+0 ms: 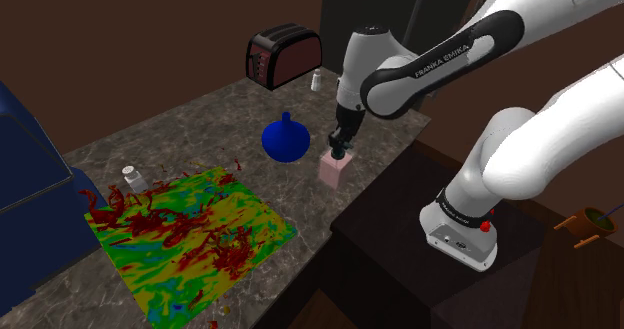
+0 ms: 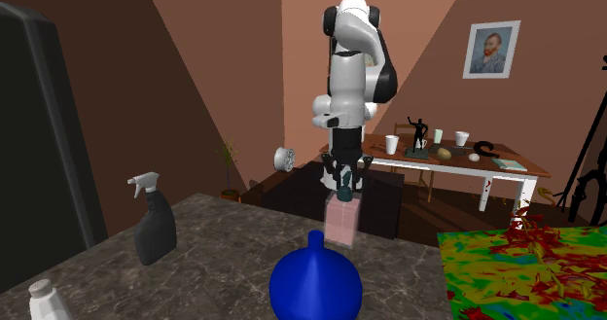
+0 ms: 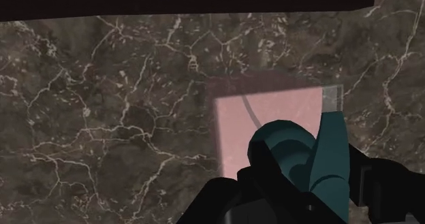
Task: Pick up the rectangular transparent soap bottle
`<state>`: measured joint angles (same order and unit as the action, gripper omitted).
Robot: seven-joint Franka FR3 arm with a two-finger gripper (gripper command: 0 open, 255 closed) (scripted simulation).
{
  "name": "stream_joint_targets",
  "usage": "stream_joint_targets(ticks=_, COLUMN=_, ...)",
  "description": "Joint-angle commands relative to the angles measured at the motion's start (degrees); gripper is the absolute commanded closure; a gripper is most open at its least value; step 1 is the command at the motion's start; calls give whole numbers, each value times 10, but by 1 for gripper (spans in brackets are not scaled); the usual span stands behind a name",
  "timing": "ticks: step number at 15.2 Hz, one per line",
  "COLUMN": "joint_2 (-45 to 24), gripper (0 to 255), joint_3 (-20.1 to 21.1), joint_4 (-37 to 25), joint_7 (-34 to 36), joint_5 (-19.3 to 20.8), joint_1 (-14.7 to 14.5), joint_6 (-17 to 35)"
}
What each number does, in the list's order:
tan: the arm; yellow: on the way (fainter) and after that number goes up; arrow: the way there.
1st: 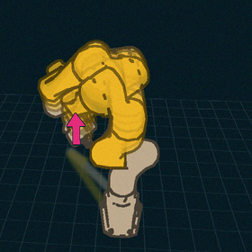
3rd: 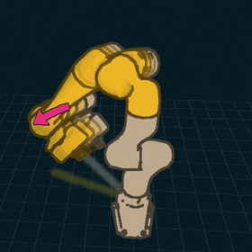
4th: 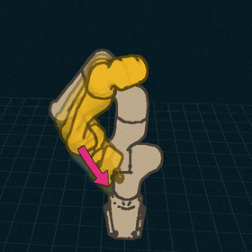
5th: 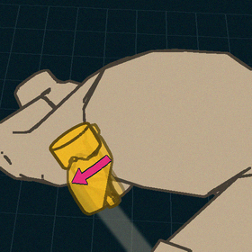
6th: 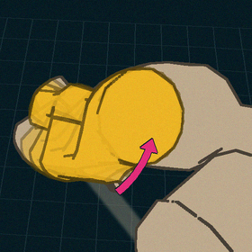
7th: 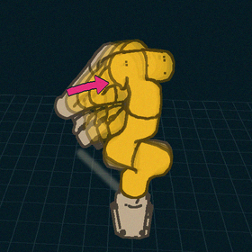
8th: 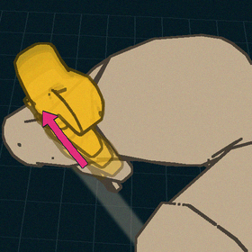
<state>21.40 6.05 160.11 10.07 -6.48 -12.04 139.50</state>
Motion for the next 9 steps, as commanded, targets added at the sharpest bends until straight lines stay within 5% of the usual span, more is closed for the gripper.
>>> stream_joint_targets(ticks=1, joint_2=17, gripper=255, joint_3=-1, joint_4=-5, joint_7=0, joint_5=1, joint_1=1, joint_6=-22)
stream_joint_targets(ticks=9, joint_2=57, gripper=255, joint_3=-4, joint_4=-28, joint_7=2, joint_5=4, joint_1=1, joint_6=-85)
